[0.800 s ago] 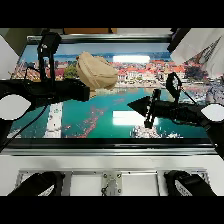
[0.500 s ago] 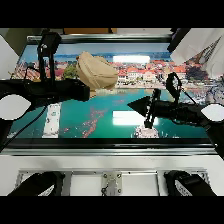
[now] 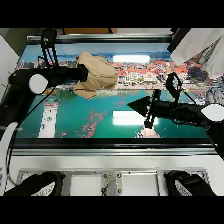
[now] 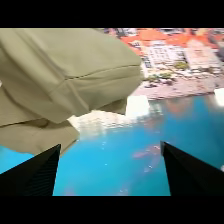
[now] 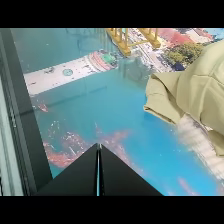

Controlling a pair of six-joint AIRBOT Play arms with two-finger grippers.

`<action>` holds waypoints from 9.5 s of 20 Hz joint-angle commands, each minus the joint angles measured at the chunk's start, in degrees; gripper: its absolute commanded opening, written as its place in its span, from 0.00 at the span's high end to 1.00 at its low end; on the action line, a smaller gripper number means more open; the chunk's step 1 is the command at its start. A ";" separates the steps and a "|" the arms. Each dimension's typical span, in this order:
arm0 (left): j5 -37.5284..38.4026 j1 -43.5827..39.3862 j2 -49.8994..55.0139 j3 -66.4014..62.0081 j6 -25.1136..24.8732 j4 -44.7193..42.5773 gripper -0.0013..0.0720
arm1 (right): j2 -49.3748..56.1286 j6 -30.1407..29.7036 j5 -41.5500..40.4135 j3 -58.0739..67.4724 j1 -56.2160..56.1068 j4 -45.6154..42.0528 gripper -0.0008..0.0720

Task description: Fold the clothes and pants, and hang the long-sleeved shirts on hangers.

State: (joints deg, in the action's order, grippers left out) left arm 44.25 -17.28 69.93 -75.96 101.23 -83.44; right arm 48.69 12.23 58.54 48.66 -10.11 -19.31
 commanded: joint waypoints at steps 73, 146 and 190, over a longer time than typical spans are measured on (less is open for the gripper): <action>22.10 17.25 10.25 29.38 -14.08 22.21 0.06 | 2.91 53.16 3.39 0.02 17.77 -45.68 0.95; 3.93 -11.37 -33.20 52.63 -22.32 19.93 0.96 | 7.41 64.76 7.78 4.39 -3.82 -64.46 0.10; 15.96 5.01 -37.27 48.35 -8.83 11.50 0.23 | 17.99 100.15 16.96 16.59 -28.87 -74.44 0.95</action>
State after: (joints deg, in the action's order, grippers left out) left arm 62.19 -13.74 27.35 -24.86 92.53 -73.89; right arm 73.54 108.97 75.68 68.58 -37.93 -96.84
